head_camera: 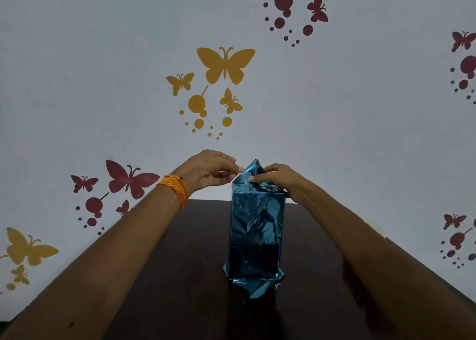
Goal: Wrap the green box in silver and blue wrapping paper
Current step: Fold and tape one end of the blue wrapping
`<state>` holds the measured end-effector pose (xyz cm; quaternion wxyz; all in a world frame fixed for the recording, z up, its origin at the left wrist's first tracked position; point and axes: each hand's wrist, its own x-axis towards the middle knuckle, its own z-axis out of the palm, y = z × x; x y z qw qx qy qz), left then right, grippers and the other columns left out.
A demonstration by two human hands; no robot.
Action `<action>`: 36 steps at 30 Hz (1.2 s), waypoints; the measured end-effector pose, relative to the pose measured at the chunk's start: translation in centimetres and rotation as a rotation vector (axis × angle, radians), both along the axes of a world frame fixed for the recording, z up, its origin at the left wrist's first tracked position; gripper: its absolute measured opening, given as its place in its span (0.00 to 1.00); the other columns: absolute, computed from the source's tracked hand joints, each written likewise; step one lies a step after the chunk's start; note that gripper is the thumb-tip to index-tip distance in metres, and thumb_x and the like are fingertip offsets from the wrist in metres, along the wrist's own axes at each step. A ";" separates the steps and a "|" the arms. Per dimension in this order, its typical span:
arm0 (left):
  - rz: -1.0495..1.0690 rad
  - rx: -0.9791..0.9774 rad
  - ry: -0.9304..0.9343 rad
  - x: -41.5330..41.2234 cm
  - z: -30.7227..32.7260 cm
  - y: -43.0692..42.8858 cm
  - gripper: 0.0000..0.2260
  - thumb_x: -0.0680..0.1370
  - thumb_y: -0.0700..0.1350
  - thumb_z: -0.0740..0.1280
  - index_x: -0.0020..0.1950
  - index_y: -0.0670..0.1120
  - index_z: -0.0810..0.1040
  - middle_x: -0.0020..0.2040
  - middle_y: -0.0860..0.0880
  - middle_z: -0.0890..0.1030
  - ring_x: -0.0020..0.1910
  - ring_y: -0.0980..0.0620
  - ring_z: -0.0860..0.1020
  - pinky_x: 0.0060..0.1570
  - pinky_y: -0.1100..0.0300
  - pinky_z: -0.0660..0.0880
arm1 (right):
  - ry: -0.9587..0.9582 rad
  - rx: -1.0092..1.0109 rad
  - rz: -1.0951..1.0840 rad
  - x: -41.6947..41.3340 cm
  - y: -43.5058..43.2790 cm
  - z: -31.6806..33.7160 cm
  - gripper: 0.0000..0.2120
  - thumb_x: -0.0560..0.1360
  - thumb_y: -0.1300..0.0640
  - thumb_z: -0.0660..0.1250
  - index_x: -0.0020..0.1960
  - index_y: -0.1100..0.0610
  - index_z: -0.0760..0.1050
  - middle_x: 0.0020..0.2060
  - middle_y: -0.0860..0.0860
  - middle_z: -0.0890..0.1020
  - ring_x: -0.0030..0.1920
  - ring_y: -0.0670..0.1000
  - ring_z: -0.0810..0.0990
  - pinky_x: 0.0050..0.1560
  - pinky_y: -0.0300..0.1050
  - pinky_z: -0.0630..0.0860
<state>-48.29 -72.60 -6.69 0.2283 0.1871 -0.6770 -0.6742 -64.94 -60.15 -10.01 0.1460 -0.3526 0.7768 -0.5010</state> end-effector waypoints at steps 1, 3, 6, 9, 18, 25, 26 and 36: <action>-0.001 0.015 0.002 -0.1 0.0 -0.1 0.19 0.70 0.30 0.74 0.59 0.37 0.78 0.49 0.38 0.82 0.40 0.49 0.81 0.36 0.61 0.81 | -0.004 -0.001 0.003 0.0 -0.1 -0.1 0.26 0.65 0.47 0.81 0.58 0.56 0.77 0.52 0.54 0.82 0.53 0.54 0.81 0.52 0.50 0.79; -0.002 0.024 0.000 -0.3 -0.1 -0.3 0.19 0.70 0.30 0.74 0.59 0.37 0.78 0.48 0.38 0.83 0.39 0.49 0.81 0.35 0.61 0.81 | -0.028 -0.023 0.019 0.0 -0.4 -0.2 0.25 0.65 0.48 0.81 0.57 0.56 0.77 0.51 0.55 0.83 0.51 0.54 0.83 0.48 0.49 0.81; -0.006 0.032 0.009 -0.5 -0.2 -0.4 0.18 0.70 0.30 0.74 0.59 0.37 0.78 0.47 0.38 0.83 0.37 0.50 0.81 0.37 0.61 0.81 | -0.041 -0.182 0.020 -0.4 -0.2 -0.1 0.22 0.71 0.48 0.78 0.59 0.54 0.77 0.54 0.54 0.82 0.51 0.52 0.82 0.43 0.44 0.78; -0.005 0.044 0.033 -0.3 0.1 -0.7 0.19 0.70 0.29 0.74 0.59 0.38 0.78 0.49 0.38 0.83 0.38 0.49 0.81 0.37 0.61 0.82 | 0.147 -0.429 -0.015 -0.8 1.3 0.3 0.09 0.76 0.56 0.72 0.56 0.53 0.79 0.53 0.52 0.83 0.52 0.47 0.80 0.47 0.41 0.74; 0.012 0.037 0.017 -0.8 0.5 -0.5 0.19 0.70 0.30 0.75 0.60 0.38 0.78 0.53 0.37 0.82 0.40 0.49 0.81 0.36 0.61 0.82 | 0.474 -0.041 0.365 -0.7 1.9 0.8 0.08 0.78 0.61 0.69 0.56 0.55 0.83 0.50 0.51 0.85 0.52 0.47 0.82 0.48 0.34 0.75; -0.007 0.046 0.001 -1.7 0.3 0.2 0.21 0.69 0.29 0.74 0.60 0.37 0.77 0.51 0.37 0.81 0.41 0.48 0.80 0.37 0.61 0.82 | 0.425 -0.025 0.385 -1.5 1.2 1.1 0.09 0.79 0.63 0.68 0.57 0.57 0.82 0.52 0.55 0.85 0.56 0.56 0.82 0.54 0.47 0.78; -0.007 0.048 0.001 -1.7 0.4 0.2 0.21 0.69 0.29 0.74 0.60 0.37 0.77 0.51 0.37 0.81 0.40 0.48 0.80 0.38 0.61 0.82 | 0.418 -0.025 0.388 -1.6 1.2 1.1 0.09 0.79 0.63 0.68 0.57 0.57 0.83 0.52 0.56 0.85 0.56 0.57 0.82 0.56 0.50 0.78; 0.012 0.048 -0.022 -1.5 0.7 -0.1 0.20 0.70 0.30 0.74 0.61 0.38 0.77 0.53 0.37 0.81 0.42 0.48 0.80 0.37 0.61 0.82 | 0.379 0.002 0.376 -1.9 1.1 1.2 0.09 0.79 0.57 0.69 0.53 0.62 0.84 0.49 0.53 0.85 0.50 0.51 0.82 0.52 0.44 0.76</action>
